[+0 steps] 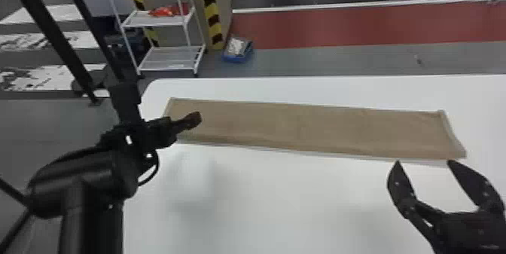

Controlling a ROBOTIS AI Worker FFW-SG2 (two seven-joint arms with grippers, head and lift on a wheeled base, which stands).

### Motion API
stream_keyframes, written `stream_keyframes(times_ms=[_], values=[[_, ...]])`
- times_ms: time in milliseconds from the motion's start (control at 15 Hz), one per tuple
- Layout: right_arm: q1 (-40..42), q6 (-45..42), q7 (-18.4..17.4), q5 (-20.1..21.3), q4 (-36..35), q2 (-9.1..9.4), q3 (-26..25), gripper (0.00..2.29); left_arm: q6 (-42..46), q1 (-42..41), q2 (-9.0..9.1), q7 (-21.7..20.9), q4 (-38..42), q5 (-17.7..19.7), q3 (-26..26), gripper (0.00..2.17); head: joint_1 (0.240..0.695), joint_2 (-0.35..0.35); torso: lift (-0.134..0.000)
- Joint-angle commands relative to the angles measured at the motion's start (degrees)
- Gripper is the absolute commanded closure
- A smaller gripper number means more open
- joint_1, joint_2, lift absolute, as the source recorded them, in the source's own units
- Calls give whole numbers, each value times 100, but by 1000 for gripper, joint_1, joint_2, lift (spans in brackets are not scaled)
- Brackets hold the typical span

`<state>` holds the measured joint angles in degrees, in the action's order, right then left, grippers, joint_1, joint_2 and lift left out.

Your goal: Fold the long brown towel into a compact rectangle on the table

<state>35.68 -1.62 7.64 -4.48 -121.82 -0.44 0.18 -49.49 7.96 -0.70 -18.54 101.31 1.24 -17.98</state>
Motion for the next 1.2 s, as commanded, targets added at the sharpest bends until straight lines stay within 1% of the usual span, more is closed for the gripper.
stream_keyframes(times_ms=[0,67,267,400,533,733,800,1000,1133], values=[[1,0,0,0,0,49,0,113,-74,496,-185,9,-560,-89,-21,194,695,142,-123],[1,0,0,0,9,49,0,113,-74,637,-229,9,-745,-168,-21,194,695,146,-123],[-8,0,0,0,26,49,18,113,-74,1041,-440,9,-1360,-326,-21,194,695,160,-123],[-17,17,0,0,26,49,35,113,-57,1269,-616,17,-1861,-344,-21,191,695,176,-123],[-26,35,0,9,35,49,44,113,66,1357,-748,-9,-2151,-335,-30,191,695,189,-123],[-43,70,0,18,35,49,62,113,119,1419,-862,-71,-2397,-318,-100,194,695,211,-123],[-61,70,0,18,53,49,70,113,101,1428,-906,-185,-2441,-326,-118,198,695,216,-123],[-78,70,0,27,79,49,97,113,101,1471,-950,-448,-2582,-344,-144,215,695,226,-123],[-78,70,0,35,88,49,97,113,101,1533,-976,-651,-2713,-344,-170,306,695,225,-123]])
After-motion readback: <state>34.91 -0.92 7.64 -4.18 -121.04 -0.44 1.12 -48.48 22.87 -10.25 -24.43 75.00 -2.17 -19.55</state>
